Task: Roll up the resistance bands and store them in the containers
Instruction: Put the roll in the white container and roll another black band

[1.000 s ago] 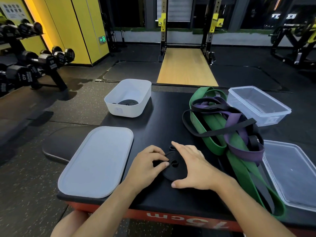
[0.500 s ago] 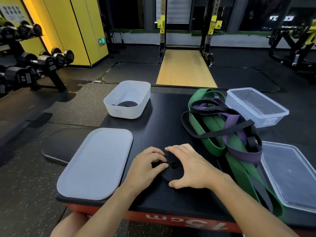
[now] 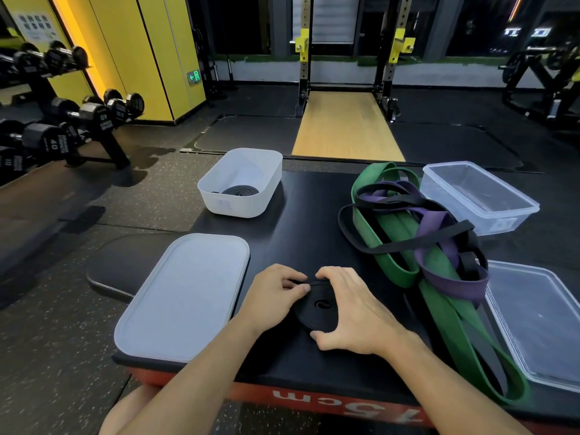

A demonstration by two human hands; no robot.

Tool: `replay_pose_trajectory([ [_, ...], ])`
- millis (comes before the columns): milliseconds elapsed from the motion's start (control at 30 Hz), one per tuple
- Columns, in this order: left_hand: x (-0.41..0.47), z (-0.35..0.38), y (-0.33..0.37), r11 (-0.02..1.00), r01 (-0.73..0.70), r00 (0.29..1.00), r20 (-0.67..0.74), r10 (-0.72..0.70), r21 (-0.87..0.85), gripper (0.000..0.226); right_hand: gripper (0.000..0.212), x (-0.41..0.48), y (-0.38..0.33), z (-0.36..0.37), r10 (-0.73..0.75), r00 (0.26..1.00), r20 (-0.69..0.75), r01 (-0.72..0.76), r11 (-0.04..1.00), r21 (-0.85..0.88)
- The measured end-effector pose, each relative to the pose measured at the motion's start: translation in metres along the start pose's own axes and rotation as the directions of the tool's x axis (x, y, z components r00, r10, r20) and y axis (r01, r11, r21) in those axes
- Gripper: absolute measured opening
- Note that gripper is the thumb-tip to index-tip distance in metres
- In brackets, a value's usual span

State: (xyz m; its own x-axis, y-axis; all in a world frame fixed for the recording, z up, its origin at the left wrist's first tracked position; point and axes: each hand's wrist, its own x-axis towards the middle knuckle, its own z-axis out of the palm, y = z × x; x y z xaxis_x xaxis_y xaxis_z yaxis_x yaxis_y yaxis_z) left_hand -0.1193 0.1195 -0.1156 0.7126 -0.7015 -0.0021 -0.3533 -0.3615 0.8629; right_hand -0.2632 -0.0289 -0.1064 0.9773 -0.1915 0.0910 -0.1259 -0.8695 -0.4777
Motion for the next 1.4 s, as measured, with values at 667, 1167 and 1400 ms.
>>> replay_pose_trajectory([
  [667, 0.010, 0.033, 0.048, 0.915, 0.200, 0.943, -0.184, -0.277, -0.350, 0.008, 0.096, -0.004, -0.005, -0.002, -0.016, 0.990, -0.139, 0.029, 0.995, 0.091],
  [1167, 0.018, 0.019, 0.049, 0.757, 0.198, 0.942, -0.092, -0.322, -0.622, 0.008, 0.109, 0.015, -0.005, -0.008, -0.031, 0.985, -0.167, 0.051, 0.992, 0.119],
  [1400, 0.026, -0.005, 0.046, 0.756, 0.106, 0.942, -0.179, -0.285, -0.646, 0.010, 0.107, 0.045, -0.022, -0.013, -0.084, 0.978, -0.192, 0.112, 0.984, 0.137],
])
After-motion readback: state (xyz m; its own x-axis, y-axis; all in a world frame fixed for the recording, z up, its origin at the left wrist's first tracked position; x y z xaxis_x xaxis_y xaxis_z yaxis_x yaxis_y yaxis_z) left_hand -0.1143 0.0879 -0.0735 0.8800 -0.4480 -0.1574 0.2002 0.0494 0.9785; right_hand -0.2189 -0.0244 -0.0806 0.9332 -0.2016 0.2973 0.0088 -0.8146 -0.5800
